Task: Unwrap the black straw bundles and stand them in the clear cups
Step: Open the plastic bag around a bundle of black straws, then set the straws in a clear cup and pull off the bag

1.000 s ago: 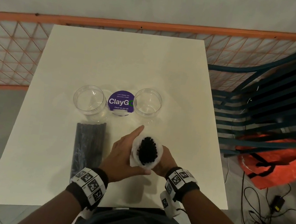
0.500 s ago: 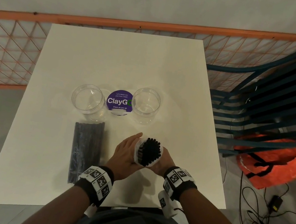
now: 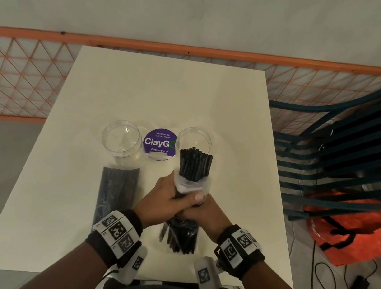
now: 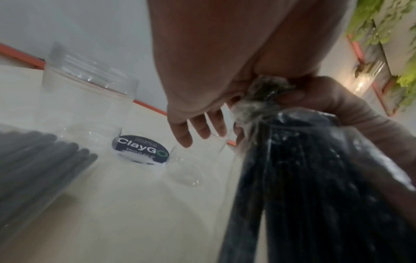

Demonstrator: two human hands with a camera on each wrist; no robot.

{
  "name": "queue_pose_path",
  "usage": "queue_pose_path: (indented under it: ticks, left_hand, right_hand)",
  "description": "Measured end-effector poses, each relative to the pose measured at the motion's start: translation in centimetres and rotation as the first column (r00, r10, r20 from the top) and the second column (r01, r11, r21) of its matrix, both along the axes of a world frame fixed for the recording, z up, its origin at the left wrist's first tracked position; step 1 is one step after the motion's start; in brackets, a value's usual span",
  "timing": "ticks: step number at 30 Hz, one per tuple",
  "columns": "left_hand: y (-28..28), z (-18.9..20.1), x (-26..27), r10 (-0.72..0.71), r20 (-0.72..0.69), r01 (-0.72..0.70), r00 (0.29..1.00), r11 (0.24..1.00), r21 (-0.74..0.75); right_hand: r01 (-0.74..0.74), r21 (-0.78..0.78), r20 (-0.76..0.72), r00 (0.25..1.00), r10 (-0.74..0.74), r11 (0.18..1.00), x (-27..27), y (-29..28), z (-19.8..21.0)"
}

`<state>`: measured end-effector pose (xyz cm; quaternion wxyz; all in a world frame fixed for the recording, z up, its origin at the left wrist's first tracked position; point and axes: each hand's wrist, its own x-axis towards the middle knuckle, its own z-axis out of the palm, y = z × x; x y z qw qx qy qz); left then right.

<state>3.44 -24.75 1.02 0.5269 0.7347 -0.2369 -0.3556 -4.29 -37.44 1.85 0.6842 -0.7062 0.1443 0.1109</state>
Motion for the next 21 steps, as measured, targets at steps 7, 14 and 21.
queue_pose_path:
  ticks: [7,14,21]
  left_hand:
    - [-0.5,3.7,0.3,-0.103,0.215,0.051,0.971,0.97,0.238]
    - [0.2,4.2,0.9,-0.13,0.111,0.116,0.985,0.985,0.127]
    - [3.7,3.9,2.9,-0.288,0.911,0.092,0.296,0.958,0.273]
  right_hand:
    - [0.077,0.135,0.179,0.979,-0.101,0.988,0.5,0.8,2.3]
    - [0.08,0.438,-0.007,0.996,-0.086,0.895,0.4,0.8,2.9]
    - [0.276,0.642,-0.364,0.931,-0.033,0.715,0.6,-2.0,4.0]
